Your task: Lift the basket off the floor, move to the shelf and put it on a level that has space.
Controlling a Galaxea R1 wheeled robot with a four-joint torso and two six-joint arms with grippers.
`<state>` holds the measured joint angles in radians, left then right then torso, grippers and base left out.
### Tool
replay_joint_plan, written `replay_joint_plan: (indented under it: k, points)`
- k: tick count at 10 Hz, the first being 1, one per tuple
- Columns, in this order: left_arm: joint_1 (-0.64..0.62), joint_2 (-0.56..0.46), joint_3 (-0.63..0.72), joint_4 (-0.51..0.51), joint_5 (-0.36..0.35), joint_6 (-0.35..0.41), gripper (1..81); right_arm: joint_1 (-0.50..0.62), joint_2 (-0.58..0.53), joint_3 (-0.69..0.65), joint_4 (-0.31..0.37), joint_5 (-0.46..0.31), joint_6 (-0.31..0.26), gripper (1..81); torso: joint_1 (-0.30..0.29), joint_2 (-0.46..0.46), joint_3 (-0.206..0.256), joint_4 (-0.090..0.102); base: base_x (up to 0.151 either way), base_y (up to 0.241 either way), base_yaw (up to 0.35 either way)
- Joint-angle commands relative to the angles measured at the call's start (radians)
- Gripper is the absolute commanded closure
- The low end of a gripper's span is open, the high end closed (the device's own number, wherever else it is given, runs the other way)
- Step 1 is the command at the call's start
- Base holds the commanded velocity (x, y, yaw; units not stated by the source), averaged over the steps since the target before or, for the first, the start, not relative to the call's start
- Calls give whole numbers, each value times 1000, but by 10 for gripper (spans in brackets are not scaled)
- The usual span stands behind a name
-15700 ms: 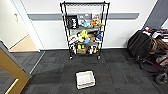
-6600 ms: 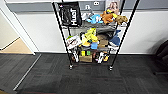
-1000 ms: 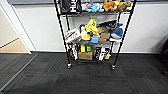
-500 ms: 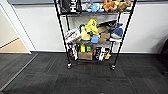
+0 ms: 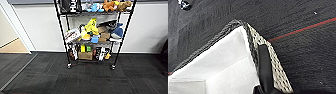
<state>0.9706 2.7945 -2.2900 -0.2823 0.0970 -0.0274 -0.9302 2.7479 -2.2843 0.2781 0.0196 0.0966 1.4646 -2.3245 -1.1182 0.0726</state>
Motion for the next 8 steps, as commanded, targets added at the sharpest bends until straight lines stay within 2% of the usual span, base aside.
replay_joint_plan:
  k: [1, 3, 4, 5, 8]
  points:
    - [-91, -61, 87, -8, 69, -2, 811, 64, -124, 158, 49, 34, 23, 811, -64, 99, 0, 0, 0, 0, 0]
    - [-92, -85, 130, -2, 69, 0, 811, 44, -164, 203, 49, 56, 32, 811, -96, 151, 0, 0, 0, 0, 0]
    - [-95, -101, 156, -1, 69, 0, 811, 37, -176, 218, 49, 57, 34, 811, -117, 184, 0, -22, 0, 0, 0]
    - [-98, -127, 196, -1, 69, 0, 811, 23, -190, 237, 49, 71, 34, 811, -138, 218, 0, -64, 0, 0, 0]
    - [-98, -159, 230, -1, 69, 0, 811, -5, -213, 270, 47, 92, 32, 811, -195, 307, 0, -105, 0, 0, 0]
